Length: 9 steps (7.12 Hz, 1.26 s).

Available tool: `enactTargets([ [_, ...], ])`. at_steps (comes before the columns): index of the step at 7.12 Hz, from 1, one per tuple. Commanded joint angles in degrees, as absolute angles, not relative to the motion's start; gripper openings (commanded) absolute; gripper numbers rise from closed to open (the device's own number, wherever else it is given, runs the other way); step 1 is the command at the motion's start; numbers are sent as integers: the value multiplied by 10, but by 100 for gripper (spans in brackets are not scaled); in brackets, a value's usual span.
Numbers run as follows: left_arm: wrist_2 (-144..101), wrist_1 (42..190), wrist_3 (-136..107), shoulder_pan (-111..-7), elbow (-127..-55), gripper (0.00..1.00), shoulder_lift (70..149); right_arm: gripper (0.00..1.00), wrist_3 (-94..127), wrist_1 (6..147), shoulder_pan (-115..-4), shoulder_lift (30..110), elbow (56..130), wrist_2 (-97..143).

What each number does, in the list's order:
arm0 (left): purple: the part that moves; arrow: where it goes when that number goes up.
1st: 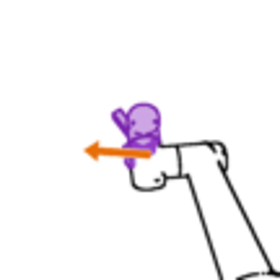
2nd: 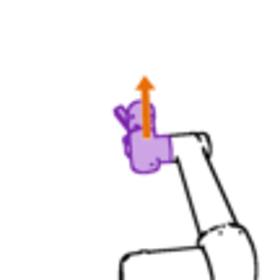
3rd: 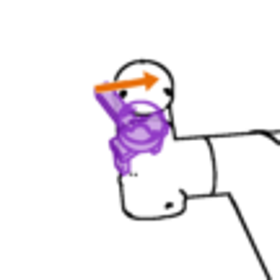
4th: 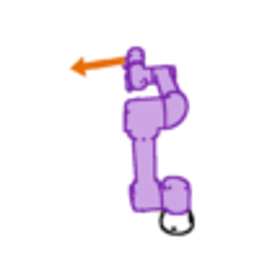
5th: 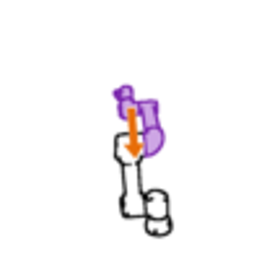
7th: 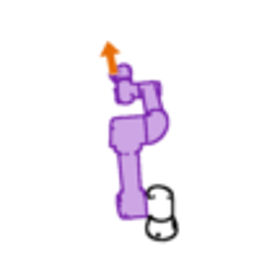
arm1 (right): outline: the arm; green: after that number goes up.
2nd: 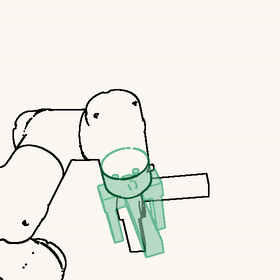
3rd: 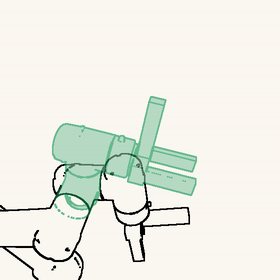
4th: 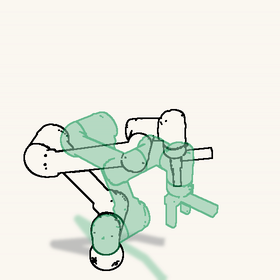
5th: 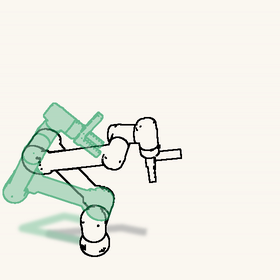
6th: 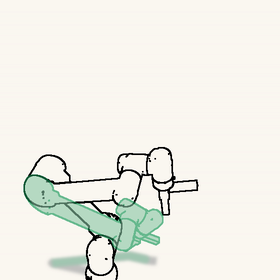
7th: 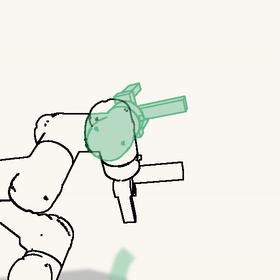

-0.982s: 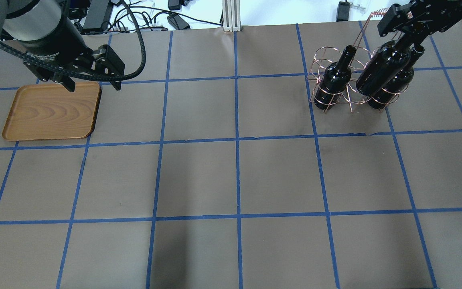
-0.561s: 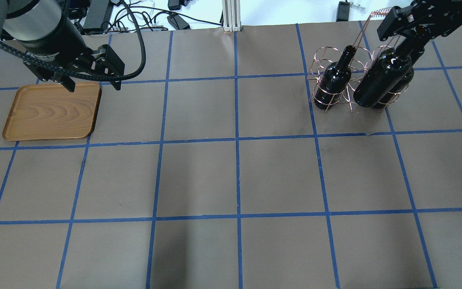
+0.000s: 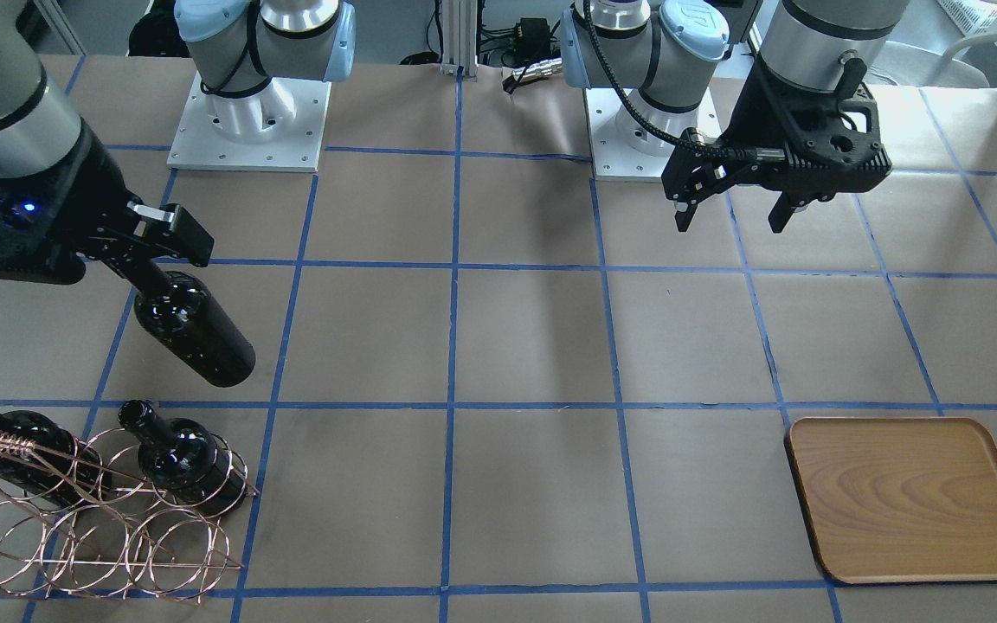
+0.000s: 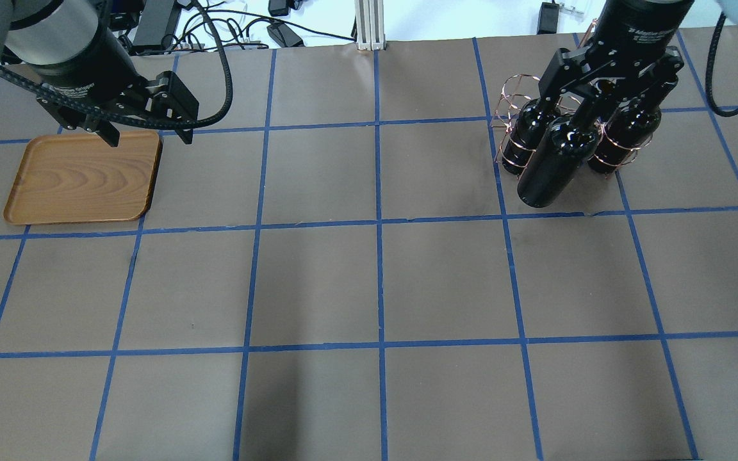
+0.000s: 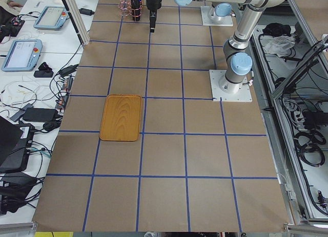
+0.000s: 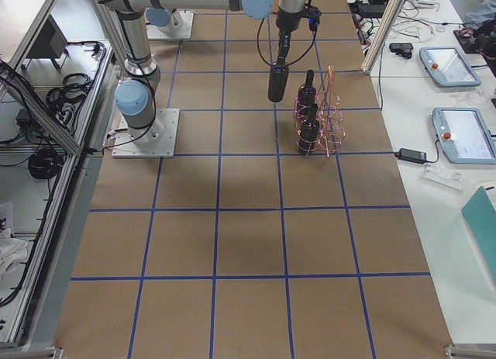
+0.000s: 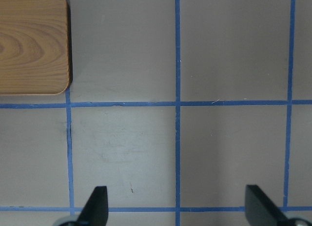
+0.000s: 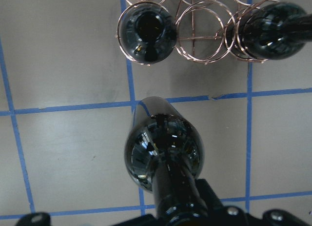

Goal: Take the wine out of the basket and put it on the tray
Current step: 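Lift a dark wine bottle out of the rack with the right gripper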

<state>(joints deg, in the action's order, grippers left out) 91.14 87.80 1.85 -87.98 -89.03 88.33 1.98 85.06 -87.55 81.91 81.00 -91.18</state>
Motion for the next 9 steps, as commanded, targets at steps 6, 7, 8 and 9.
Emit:
enactTargets([
  [6, 914, 879, 18, -878, -889, 100, 882, 5, 272, 932, -1064, 780, 819, -888],
  [7, 914, 879, 18, -877, -889, 100, 882, 5, 287, 940, -1078, 774, 819, -887],
  [8, 915, 879, 19, -875, -889, 100, 882, 4, 321, 947, -1105, 764, 820, -888],
  [9, 914, 879, 19, -871, -889, 100, 881, 4, 345, 957, -1135, 756, 819, -889],
])
